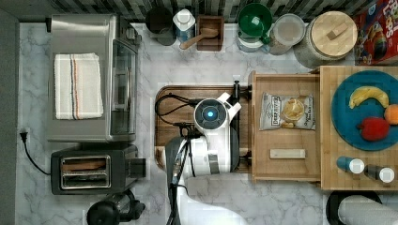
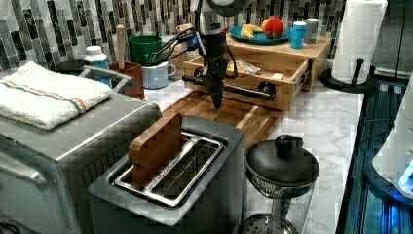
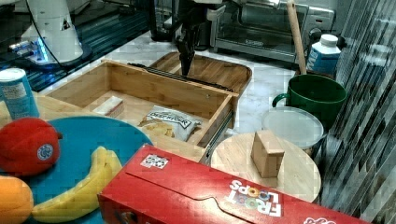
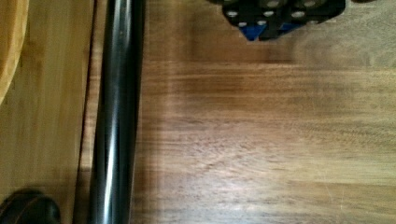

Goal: Close the drawer.

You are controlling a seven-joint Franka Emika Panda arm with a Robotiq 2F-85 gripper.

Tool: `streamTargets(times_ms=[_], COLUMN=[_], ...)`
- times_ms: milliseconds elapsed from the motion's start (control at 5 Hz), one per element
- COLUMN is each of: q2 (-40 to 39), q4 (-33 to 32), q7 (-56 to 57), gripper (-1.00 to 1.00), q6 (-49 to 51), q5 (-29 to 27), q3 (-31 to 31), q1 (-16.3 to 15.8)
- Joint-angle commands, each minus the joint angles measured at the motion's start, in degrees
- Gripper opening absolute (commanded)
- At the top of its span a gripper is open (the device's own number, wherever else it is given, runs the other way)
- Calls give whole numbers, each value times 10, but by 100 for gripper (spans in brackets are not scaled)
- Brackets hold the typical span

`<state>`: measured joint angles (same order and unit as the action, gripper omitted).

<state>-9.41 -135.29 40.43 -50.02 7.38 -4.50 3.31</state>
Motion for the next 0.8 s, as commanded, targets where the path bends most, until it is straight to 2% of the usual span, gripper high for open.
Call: streamTargets(times_ms=[200,400,800], q2=[-12,-16,-13], q4=[18,9,20], q7=[86,100,152], gripper=[-100,-100,-100], q6=[-47,-76,-58], q5=[41,52,35], q3=[33,38,54], q1=[29,48,71])
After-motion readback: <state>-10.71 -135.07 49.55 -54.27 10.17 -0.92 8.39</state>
